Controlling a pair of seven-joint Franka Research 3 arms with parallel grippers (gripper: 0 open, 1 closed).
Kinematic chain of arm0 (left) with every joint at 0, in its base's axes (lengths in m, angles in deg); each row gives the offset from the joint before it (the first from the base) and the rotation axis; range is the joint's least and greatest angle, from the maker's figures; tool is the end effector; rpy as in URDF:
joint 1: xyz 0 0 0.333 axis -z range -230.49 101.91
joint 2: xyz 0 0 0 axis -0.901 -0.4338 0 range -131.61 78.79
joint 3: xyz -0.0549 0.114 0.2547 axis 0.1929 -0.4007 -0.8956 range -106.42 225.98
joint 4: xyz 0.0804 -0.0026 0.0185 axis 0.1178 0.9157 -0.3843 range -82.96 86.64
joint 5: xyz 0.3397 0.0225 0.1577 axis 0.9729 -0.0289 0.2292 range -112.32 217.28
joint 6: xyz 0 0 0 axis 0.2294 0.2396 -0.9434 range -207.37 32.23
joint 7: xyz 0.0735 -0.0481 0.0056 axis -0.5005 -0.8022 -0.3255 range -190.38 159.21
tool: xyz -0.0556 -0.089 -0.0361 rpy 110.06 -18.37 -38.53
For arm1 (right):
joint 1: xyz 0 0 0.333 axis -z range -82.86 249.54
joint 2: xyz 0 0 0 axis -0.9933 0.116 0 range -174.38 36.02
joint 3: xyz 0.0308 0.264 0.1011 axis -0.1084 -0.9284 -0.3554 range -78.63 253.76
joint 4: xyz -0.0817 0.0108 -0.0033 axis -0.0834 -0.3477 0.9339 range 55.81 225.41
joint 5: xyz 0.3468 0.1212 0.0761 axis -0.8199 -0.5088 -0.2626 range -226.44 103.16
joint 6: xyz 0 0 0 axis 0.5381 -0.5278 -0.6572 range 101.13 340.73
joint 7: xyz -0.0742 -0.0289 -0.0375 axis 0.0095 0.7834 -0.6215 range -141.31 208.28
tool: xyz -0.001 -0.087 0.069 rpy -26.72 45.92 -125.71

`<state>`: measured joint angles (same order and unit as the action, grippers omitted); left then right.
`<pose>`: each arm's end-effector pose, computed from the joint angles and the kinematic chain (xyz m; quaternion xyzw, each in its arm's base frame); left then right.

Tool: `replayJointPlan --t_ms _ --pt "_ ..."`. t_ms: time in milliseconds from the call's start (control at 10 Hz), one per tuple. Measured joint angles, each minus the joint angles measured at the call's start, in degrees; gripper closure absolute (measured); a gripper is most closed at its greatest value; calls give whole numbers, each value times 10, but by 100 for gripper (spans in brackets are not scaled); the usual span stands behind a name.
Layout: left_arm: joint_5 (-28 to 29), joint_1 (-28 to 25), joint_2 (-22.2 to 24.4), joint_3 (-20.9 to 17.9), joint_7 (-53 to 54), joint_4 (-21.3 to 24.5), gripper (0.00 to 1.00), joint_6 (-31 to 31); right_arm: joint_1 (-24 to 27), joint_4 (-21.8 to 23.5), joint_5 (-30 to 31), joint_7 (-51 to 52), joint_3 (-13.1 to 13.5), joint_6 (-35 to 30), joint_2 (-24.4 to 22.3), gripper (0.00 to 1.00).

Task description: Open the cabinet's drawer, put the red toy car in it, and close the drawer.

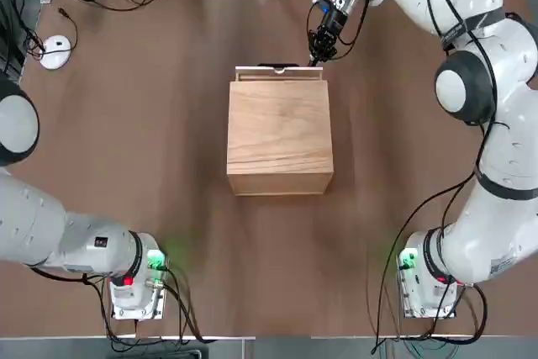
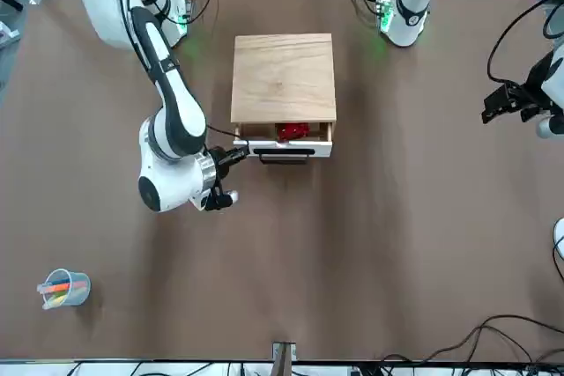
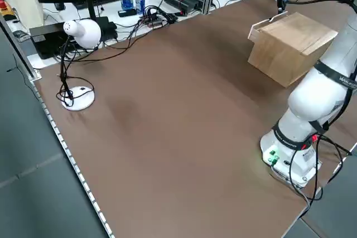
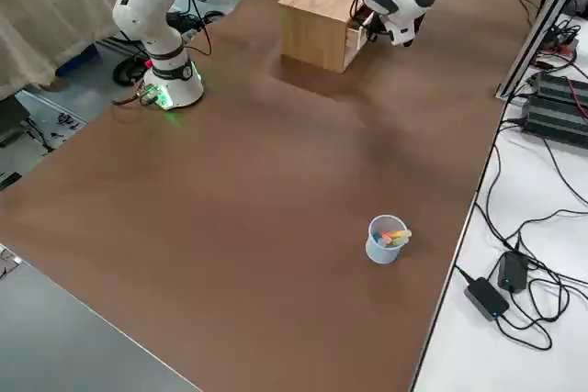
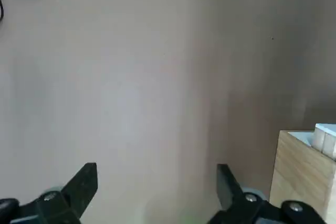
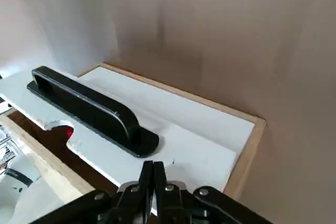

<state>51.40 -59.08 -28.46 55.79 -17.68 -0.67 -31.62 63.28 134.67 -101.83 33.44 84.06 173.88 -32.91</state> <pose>0.5439 -0.0144 0.5763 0.9998 0.0076 -0.0176 0.0077 0.5614 0.3078 0.2759 -0.9173 -0.0697 0.2595 0.2940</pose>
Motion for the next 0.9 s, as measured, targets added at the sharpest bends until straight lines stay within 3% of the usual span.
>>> replayJointPlan --t_ms 400,800,900 --pt "0 0 0 0 0 0 0 0 -13 19 28 0 -1 -59 0 93" --pt "0 0 0 0 0 0 0 0 -14 18 35 0 -1 -60 0 91" --pt "0 0 0 0 0 0 0 0 -15 18 48 0 -1 -58 -1 78"
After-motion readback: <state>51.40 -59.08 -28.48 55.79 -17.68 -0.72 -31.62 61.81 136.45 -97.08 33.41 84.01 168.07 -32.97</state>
